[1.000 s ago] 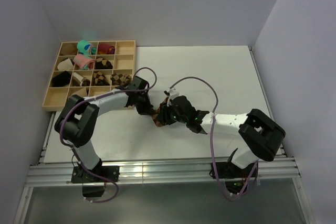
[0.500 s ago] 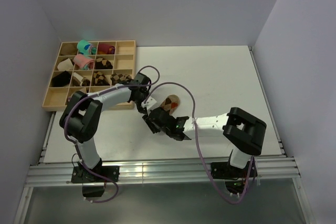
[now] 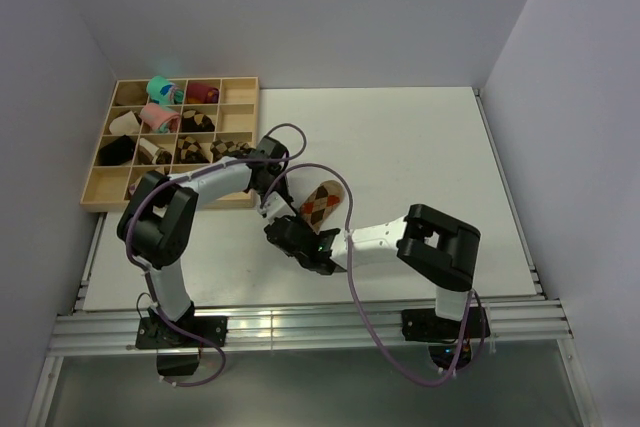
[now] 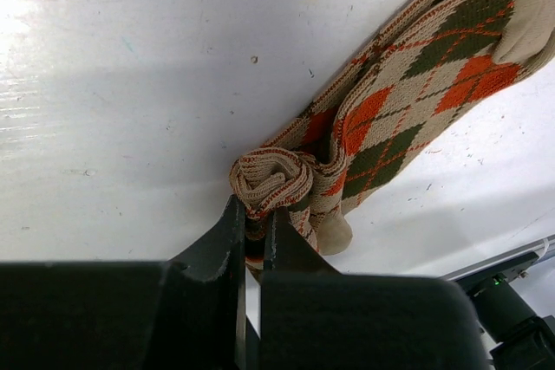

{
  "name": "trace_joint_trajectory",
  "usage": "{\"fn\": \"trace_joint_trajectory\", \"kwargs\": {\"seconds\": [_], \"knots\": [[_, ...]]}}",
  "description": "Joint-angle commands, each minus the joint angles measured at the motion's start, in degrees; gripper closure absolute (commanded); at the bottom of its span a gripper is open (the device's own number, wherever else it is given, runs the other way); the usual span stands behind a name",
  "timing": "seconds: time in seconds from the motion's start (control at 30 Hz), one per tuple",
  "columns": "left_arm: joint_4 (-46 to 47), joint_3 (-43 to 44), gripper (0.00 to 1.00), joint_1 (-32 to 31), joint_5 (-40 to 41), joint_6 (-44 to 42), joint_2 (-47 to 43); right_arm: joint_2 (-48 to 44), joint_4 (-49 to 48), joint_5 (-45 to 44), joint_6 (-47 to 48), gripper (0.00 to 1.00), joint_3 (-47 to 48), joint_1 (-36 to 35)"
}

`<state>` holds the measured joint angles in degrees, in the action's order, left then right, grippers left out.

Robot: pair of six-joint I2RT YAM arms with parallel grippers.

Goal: Roll the socks
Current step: Roll the sock at the center of the board.

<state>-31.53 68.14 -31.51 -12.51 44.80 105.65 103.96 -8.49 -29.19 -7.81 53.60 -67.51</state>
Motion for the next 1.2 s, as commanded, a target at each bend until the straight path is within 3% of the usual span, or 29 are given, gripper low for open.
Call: {"fn": "trace_joint_trajectory", "kwargs": {"seconds": [0.0, 0.27, 0.37, 0.47, 0.5, 0.53, 0.83, 1.03, 1.07, 1.17], "knots": [[-3.98, -0.11, 1.00, -0.13, -0.32, -2.78, 2.02, 4.32, 4.62, -3.77, -1.76, 0.52, -1.04, 0.80], [-5.21, 0.24, 1.00, -0.13, -1.72, -5.33, 3.16, 6.87, 6.29, -3.42, -7.11, 0.54, -3.42, 1.76], [-5.56, 0.15, 1.00, -0.13, -2.51, -6.21, 3.34, 7.31, 6.82, -1.40, -8.97, 0.61, -4.65, 3.60], [-5.12, -0.20, 1.00, -0.13, -3.04, -6.65, 3.08, 7.31, 7.26, 0.62, -10.37, 0.84, -5.44, 4.84], [-4.95, -0.20, 1.00, -0.05, -3.04, -6.65, 2.90, 7.05, 7.26, 2.28, -10.81, 0.96, -5.88, 5.01], [-4.86, -0.20, 1.00, -0.05, -3.04, -6.56, 2.55, 6.61, 7.00, 3.34, -11.08, 1.00, -6.14, 5.54], [-2.13, -0.03, 0.98, 0.04, -2.70, -5.07, -0.61, -2.61, 0.15, 24.58, -13.18, 1.00, -12.03, 8.96], [0.67, -0.99, 0.71, 0.22, -0.94, -2.79, -3.86, -5.35, -5.65, 38.31, -16.35, 1.00, -15.02, 15.82], [1.46, -1.95, 0.58, 0.30, -0.41, -2.18, -4.65, -5.26, -6.70, 42.16, -16.97, 1.00, -15.80, 16.70], [4.45, -4.50, 0.35, 0.74, 1.26, 0.72, -8.17, -4.65, -11.18, 48.33, -19.95, 1.00, -17.30, 20.91]]}}
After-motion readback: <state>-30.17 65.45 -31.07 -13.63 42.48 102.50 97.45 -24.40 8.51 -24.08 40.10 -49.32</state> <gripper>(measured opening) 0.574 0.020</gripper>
